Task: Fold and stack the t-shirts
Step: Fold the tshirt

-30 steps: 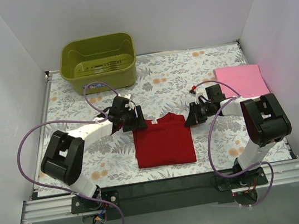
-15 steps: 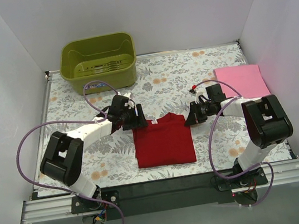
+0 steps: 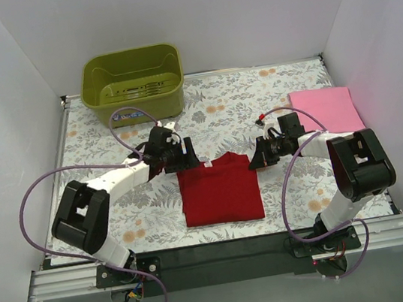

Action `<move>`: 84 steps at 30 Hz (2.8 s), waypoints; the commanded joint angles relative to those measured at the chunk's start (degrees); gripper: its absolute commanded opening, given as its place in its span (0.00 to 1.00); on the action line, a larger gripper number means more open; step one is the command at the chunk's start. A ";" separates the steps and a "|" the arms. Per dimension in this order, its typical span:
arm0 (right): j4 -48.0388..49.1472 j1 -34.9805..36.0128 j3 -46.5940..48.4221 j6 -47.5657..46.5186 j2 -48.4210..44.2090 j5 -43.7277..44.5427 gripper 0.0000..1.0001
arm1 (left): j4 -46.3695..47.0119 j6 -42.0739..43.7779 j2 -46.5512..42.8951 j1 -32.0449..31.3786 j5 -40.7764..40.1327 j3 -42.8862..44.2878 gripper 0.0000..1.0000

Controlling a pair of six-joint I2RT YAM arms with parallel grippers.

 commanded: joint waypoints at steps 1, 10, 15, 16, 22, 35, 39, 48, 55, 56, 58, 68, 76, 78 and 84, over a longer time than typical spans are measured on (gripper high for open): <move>0.20 0.16 0.05 -0.09 -1.78 -1.34 0.02 | 0.33 0.27 1.08 0.25 -1.33 1.16 0.65; 0.29 0.16 0.05 -0.27 -1.60 -1.35 0.01 | 0.68 0.80 2.14 0.16 1.91 1.87 0.38; 0.20 0.16 0.14 -0.09 -2.66 -1.34 0.01 | 0.50 0.63 0.64 0.16 3.93 0.81 0.16; 0.11 0.16 0.14 -0.09 -3.01 -1.34 0.01 | 0.50 0.36 0.12 0.16 4.11 0.38 0.11; -0.77 0.16 0.05 -0.44 -6.43 -0.47 0.01 | -0.37 -1.13 -4.27 0.16 2.71 -0.77 0.00; -4.81 3.23 6.81 -2.81 -12.16 -0.37 0.01 | -2.93 -10.27 -21.86 0.24 -6.43 -10.08 0.00; -4.63 5.08 10.59 -4.22 -7.33 -0.47 0.01 | -0.91 -12.90 -20.46 0.25 -9.51 -13.86 0.00; -3.67 5.70 13.94 -5.54 2.44 1.82 0.01 | 3.67 -13.00 -12.54 1.48 -13.47 -13.78 0.00; -3.58 5.61 15.52 -5.37 2.89 5.33 0.27 | 3.49 -14.40 -16.31 1.56 -19.18 -13.78 0.11; -3.58 5.69 15.70 -4.93 2.18 6.21 0.30 | 3.14 -14.32 -17.02 1.56 -20.23 -13.60 0.27; -3.49 5.96 15.70 -3.96 -1.23 8.75 0.43 | 2.53 -13.62 -19.74 1.56 -20.50 -12.64 0.42; 4.76 8.33 7.97 4.21 -12.60 4.21 0.50 | -2.66 -19.41 -23.80 -2.12 -13.66 -10.88 0.55; 12.94 8.95 6.91 6.94 -1.62 -4.24 0.36 | 3.21 -21.52 -10.90 -0.91 -9.60 -11.31 0.29; 13.47 8.77 8.05 6.59 2.34 -4.07 0.36 | 4.37 -21.87 -7.55 0.85 -9.34 -11.14 0.29; 14.26 7.11 12.79 6.15 13.24 -3.98 0.33 | 7.71 -21.79 1.59 6.92 -7.94 -9.48 0.26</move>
